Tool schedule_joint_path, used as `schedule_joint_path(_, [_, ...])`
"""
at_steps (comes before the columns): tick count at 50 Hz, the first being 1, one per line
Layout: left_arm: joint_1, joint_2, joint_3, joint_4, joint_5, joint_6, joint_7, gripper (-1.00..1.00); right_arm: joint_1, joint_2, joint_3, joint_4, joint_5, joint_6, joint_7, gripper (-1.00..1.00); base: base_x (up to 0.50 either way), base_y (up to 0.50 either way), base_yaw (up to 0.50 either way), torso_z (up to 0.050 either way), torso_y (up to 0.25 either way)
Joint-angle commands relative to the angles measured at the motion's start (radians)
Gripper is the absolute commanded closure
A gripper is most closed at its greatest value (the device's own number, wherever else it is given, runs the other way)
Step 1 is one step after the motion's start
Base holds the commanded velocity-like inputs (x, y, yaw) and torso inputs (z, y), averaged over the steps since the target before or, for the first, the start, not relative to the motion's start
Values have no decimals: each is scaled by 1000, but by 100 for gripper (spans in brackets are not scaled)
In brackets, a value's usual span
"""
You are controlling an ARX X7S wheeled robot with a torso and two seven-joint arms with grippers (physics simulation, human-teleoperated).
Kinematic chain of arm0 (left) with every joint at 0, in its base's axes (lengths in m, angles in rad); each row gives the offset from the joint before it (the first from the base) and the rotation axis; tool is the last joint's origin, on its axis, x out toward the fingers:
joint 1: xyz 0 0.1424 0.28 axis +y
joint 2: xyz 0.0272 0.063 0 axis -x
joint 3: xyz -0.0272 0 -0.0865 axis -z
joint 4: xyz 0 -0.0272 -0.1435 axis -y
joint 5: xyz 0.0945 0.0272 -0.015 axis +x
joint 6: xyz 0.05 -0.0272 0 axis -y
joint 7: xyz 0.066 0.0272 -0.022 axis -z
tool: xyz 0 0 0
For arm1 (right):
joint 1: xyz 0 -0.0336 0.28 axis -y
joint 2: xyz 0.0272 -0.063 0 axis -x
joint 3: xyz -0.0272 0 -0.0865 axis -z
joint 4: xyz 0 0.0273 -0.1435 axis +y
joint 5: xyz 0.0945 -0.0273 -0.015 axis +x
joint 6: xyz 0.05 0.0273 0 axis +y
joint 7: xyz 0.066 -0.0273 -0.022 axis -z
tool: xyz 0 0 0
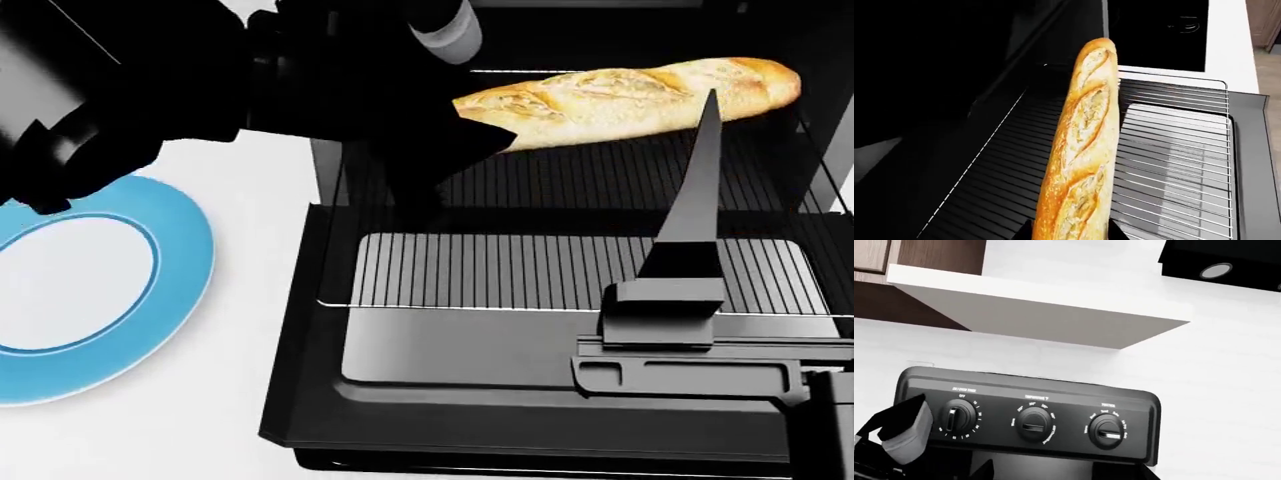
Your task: Pick the baguette from the rack and place it on the plate on the counter.
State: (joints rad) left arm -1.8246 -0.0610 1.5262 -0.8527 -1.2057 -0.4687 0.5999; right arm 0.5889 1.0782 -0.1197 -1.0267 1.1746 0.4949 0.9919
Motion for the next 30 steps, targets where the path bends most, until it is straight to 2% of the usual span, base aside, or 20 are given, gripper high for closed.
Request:
schedule_joint_path(1, [-95, -232, -49, 459, -119, -136, -253, 100, 20, 6, -16, -1, 13, -9, 11, -100, 0, 0, 0, 0, 0])
schedule_joint_path(6, [-120, -396, -89, 730, -198, -189, -429, 100, 25, 16, -18, -6, 20, -16, 16, -100, 0, 0, 0, 0, 0])
schedule_joint_path(7, [-124, -409, -91, 749, -205, -196, -441, 100, 25, 18, -18, -7, 22, -18, 17, -100, 0, 0, 0, 0, 0])
schedule_joint_path(8, [-142, -468, -106, 822, -233, -216, -500, 100, 24, 22, -17, -7, 22, -21, 17, -100, 0, 0, 0, 0, 0])
schedule_joint_path(16, [-224, -690, -175, 1079, -391, -294, -727, 100, 32, 27, -27, -4, 21, -33, 17, -100, 0, 0, 0, 0, 0])
schedule_joint_path(25, [-295, -836, -222, 1204, -517, -349, -844, 100, 51, 28, -46, -3, 22, -38, 19, -100, 0, 0, 0, 0, 0])
schedule_joint_path(30, [-335, -947, -248, 1248, -579, -374, -931, 100, 43, 33, -47, -3, 17, -50, 18, -100, 0, 0, 0, 0, 0])
